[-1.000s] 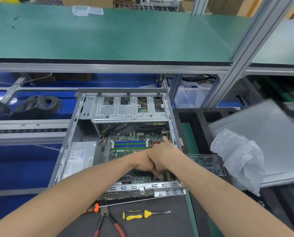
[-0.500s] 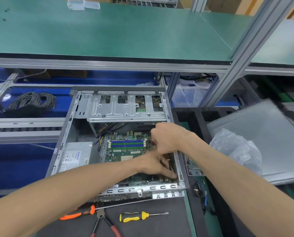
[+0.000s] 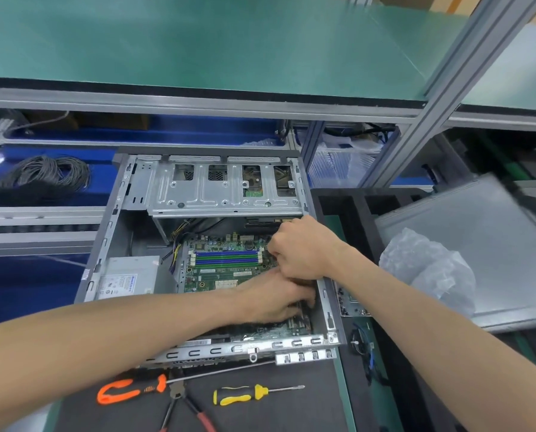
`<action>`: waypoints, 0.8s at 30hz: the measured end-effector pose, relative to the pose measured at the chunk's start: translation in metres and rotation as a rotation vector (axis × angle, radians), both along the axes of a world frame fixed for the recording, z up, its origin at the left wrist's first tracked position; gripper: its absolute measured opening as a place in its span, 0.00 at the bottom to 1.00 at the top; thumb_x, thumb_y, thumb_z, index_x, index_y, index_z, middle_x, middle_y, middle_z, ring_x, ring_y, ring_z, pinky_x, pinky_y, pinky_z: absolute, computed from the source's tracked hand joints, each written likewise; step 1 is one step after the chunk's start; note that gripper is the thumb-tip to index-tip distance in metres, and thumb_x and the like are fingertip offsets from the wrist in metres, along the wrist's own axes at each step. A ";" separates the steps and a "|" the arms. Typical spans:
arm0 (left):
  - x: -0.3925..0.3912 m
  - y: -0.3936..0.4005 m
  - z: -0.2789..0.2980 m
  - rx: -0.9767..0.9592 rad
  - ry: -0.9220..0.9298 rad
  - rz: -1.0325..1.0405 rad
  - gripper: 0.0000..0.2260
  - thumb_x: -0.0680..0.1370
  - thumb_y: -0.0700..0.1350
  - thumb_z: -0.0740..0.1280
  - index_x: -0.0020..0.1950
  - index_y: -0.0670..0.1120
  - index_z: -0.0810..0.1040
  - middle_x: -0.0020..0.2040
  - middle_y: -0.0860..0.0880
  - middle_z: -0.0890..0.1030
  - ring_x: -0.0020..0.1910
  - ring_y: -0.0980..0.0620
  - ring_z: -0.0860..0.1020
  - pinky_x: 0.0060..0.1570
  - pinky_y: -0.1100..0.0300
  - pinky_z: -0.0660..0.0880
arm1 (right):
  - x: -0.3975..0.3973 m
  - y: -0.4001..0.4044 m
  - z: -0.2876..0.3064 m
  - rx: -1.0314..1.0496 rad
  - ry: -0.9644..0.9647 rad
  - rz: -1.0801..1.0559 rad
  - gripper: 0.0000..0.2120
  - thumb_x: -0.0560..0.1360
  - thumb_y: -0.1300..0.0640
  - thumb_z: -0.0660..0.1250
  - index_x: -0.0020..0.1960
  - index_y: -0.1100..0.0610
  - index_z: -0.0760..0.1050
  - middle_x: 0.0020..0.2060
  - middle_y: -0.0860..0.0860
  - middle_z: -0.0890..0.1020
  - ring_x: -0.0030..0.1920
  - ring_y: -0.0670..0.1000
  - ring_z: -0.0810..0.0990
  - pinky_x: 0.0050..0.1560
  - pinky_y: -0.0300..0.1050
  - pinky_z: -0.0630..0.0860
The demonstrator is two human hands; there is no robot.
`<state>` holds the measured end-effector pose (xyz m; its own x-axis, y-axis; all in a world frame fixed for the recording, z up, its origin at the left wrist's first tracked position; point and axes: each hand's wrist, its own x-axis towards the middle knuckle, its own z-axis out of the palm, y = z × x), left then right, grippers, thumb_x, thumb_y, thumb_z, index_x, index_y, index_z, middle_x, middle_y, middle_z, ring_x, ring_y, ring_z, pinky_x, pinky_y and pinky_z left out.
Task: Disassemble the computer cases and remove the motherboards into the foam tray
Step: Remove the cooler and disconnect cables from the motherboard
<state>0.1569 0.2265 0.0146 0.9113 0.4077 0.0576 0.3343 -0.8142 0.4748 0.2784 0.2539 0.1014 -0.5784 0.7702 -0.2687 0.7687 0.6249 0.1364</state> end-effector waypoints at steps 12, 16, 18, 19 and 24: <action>0.020 -0.010 -0.004 0.128 0.210 -0.115 0.14 0.75 0.50 0.71 0.40 0.38 0.79 0.39 0.42 0.80 0.31 0.44 0.74 0.31 0.55 0.72 | -0.002 0.000 0.001 0.006 0.021 -0.021 0.07 0.63 0.52 0.59 0.35 0.51 0.75 0.29 0.49 0.73 0.30 0.56 0.73 0.31 0.44 0.61; 0.022 -0.013 -0.003 0.181 0.186 -0.075 0.15 0.71 0.48 0.73 0.30 0.43 0.74 0.31 0.44 0.79 0.25 0.49 0.64 0.31 0.60 0.64 | -0.004 0.001 -0.001 0.022 0.033 -0.039 0.08 0.63 0.52 0.61 0.36 0.51 0.78 0.29 0.49 0.76 0.30 0.56 0.74 0.31 0.44 0.62; 0.023 -0.014 -0.008 0.150 0.209 -0.013 0.15 0.72 0.49 0.71 0.30 0.44 0.73 0.31 0.43 0.80 0.26 0.47 0.67 0.33 0.58 0.70 | -0.004 0.001 -0.002 0.023 0.036 -0.051 0.09 0.63 0.52 0.61 0.36 0.51 0.79 0.29 0.49 0.75 0.31 0.56 0.74 0.31 0.44 0.62; 0.023 -0.014 -0.007 0.108 0.230 0.017 0.16 0.72 0.49 0.70 0.29 0.45 0.71 0.31 0.43 0.80 0.26 0.46 0.68 0.34 0.57 0.74 | -0.004 0.001 -0.002 0.023 0.037 -0.055 0.08 0.63 0.52 0.61 0.36 0.51 0.79 0.29 0.49 0.74 0.31 0.56 0.74 0.31 0.44 0.62; 0.032 -0.013 -0.008 -0.043 0.311 0.071 0.15 0.74 0.50 0.67 0.34 0.41 0.78 0.32 0.43 0.81 0.29 0.46 0.74 0.38 0.56 0.77 | -0.002 -0.002 -0.003 0.013 0.037 -0.067 0.06 0.64 0.52 0.61 0.35 0.51 0.76 0.27 0.48 0.70 0.30 0.56 0.73 0.32 0.44 0.64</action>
<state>0.1888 0.2133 0.0066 0.8514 0.4674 -0.2378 0.5244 -0.7650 0.3739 0.2765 0.2523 0.0983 -0.5351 0.8105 -0.2382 0.8131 0.5706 0.1150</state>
